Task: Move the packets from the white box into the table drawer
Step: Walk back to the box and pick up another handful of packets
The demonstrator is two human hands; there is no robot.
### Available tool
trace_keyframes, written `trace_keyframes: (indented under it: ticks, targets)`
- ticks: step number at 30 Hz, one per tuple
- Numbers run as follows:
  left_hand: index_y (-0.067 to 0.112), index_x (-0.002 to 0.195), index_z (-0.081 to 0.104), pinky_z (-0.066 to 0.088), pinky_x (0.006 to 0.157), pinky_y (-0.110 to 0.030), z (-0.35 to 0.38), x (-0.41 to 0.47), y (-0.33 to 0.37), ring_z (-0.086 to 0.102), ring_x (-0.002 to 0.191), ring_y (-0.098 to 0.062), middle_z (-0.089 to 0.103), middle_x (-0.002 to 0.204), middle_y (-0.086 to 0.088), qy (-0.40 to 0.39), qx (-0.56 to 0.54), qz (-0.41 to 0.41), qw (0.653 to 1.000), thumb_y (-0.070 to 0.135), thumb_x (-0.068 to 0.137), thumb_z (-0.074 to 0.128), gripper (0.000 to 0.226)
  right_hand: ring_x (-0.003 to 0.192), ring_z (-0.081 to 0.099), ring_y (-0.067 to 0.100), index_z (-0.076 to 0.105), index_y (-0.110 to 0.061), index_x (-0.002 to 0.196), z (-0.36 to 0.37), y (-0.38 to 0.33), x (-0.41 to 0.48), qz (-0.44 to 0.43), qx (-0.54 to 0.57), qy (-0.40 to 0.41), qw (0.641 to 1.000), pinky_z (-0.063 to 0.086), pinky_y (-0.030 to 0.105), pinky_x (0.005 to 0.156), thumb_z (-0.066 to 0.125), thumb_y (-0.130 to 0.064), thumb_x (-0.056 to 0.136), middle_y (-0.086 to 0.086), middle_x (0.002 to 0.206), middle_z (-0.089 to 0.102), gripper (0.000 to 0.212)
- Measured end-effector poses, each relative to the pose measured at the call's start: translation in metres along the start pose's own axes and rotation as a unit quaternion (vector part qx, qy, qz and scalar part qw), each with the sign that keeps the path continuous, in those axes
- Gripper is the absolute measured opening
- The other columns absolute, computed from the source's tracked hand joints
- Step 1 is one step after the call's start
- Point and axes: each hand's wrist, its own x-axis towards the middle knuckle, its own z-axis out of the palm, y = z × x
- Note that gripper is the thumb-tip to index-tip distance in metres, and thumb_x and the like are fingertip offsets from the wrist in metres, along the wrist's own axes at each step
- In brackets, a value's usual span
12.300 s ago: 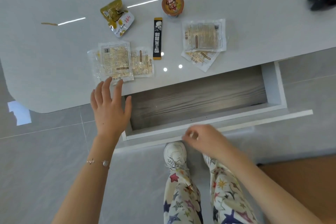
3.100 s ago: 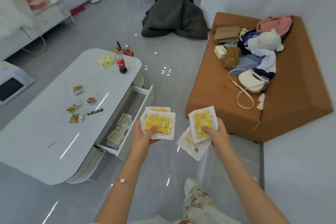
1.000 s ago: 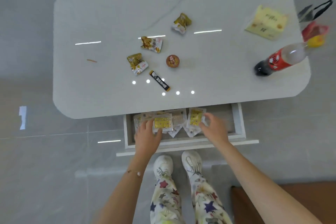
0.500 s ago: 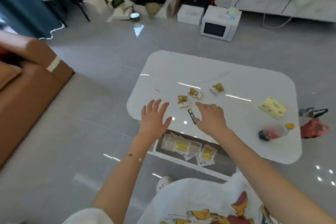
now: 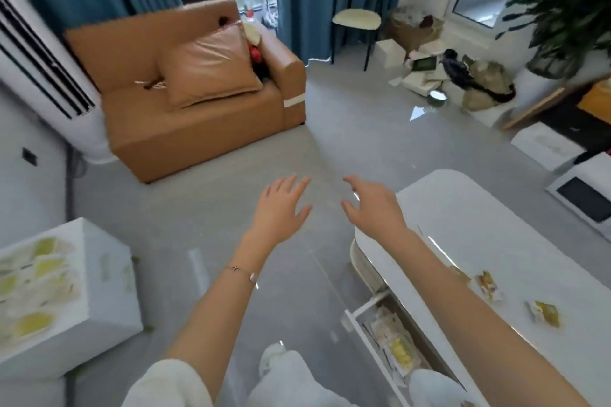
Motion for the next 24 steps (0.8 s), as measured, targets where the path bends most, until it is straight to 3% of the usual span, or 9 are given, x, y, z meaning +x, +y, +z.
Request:
trace_keyframes:
  ticks: [12,17,24]
  targets:
    - [0.028,0.150,0.027,0.022,0.111,-0.035,-0.073,-0.009,-0.241,0.027,0.141,-0.021,0.033,0.153,-0.003,0.064,0.016,-0.210,0.976,0.045,0.096,0.045,0.060,0.118,0.053,0.028,0.042,-0.023,0.140,0.068,-0.197,0.174,-0.138,-0.022,-0.076,0.987,0.041,0.039,0.095,0.053,-0.032,0.092,0.004,0.129,0.059,0.050]
    - [0.027,0.151,0.026,0.024,0.113,-0.038,-0.072,-0.016,-0.315,0.027,0.140,-0.022,0.033,0.153,-0.002,0.073,-0.014,-0.310,0.948,0.048,0.097,0.042,0.060,0.116,0.054,0.028,0.046,-0.021,0.138,0.105,-0.254,0.227,-0.200,-0.010,-0.097,0.975,0.041,0.039,0.094,0.054,-0.031,0.092,0.006,0.123,0.062,0.047]
    - [0.030,0.152,0.021,0.021,0.113,-0.040,-0.057,-0.003,-0.394,0.023,0.142,-0.025,0.029,0.154,-0.005,0.082,-0.041,-0.457,0.885,0.051,0.097,0.039,0.062,0.127,0.045,0.027,0.037,-0.023,0.144,0.164,-0.332,0.310,-0.315,-0.070,-0.186,0.928,0.035,0.037,0.102,0.052,-0.032,0.092,0.003,0.139,0.051,0.054]
